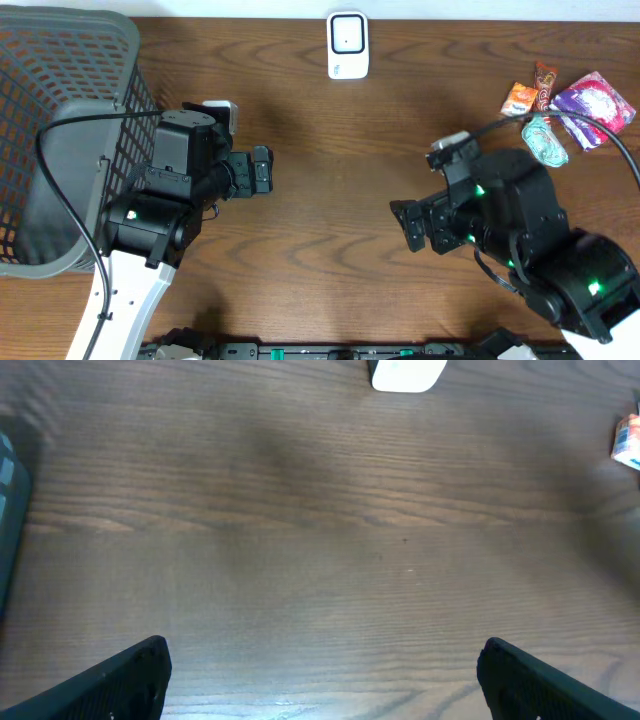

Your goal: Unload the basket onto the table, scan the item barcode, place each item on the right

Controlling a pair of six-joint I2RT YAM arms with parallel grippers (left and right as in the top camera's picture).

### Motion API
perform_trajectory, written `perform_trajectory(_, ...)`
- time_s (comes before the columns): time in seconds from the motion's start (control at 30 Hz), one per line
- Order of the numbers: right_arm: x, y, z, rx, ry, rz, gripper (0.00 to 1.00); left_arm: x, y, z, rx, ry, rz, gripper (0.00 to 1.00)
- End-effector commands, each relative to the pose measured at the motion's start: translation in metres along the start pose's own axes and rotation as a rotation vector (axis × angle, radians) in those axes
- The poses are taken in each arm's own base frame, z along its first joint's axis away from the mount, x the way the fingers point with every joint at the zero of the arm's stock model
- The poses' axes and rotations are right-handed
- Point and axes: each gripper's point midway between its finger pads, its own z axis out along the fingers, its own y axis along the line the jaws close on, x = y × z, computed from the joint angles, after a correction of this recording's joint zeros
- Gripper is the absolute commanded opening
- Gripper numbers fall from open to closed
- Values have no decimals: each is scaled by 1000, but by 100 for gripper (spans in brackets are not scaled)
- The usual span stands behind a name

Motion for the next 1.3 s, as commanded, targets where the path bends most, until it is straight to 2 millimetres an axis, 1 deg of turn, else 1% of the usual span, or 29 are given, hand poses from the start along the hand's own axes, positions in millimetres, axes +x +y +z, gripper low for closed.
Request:
perform_trajectory(0.0,18,-20,8,48,-28,-4,99,-4,-1,-2,5,-11,4,98)
perform_trajectory(0.1,30,-36,21,47,-111,48,99,-4,-1,-2,5,-11,4,98)
perform_trajectory(0.23,46,-52,30,38,-218,104,99,-4,-1,-2,5,-11,4,98)
perform_trajectory(0.33,58,-64,31,45,-296,134,99,-4,-1,-2,5,-11,4,98)
perform_trajectory(0.37,65,-69,33,55,-336,143,99,-4,-1,-2,5,-11,4,98)
perform_trajectory(0.47,79,-77,36,81,-404,148,99,-4,-1,-2,5,-11,4,98)
perform_trajectory(0.57,88,-83,36,103,-470,144,99,-4,-1,-2,5,-11,4,98)
perform_trajectory(0.7,90,-89,37,128,-563,129,99,-4,-1,-2,5,-11,4,98)
perform_trajectory(1.0,79,-93,40,136,-792,58,99,-4,-1,-2,5,-11,4,98)
perform_trajectory(1.27,78,-106,41,195,-866,80,99,-4,-1,-2,5,-11,4,98)
